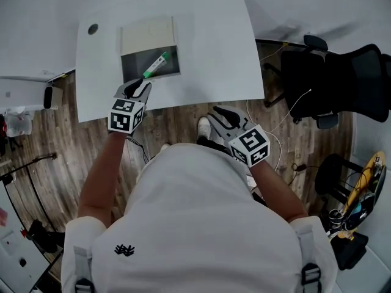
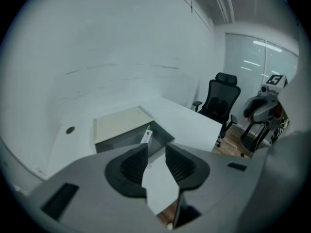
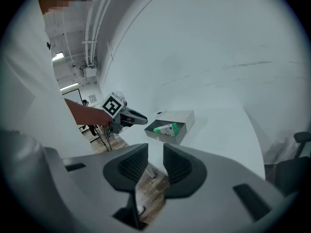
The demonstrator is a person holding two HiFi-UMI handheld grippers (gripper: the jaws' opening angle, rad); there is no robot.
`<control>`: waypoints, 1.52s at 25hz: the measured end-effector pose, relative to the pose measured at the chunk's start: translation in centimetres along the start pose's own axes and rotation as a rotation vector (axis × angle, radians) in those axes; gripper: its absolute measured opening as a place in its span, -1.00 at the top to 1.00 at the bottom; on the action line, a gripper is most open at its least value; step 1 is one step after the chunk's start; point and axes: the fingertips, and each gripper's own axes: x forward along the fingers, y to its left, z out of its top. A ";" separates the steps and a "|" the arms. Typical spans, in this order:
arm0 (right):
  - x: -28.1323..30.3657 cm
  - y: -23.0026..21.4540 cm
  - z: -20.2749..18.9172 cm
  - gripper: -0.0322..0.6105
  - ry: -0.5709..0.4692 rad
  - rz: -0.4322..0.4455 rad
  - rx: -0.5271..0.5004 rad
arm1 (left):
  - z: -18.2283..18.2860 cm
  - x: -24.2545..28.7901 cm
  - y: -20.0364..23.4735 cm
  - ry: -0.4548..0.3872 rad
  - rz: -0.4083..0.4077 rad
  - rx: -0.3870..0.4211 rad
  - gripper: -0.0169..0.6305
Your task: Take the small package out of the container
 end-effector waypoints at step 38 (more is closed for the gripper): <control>-1.5 -8.1 0.4 0.63 0.007 -0.025 0.024 | -1.3 10.5 3.2 0.288 -0.022 0.170 0.64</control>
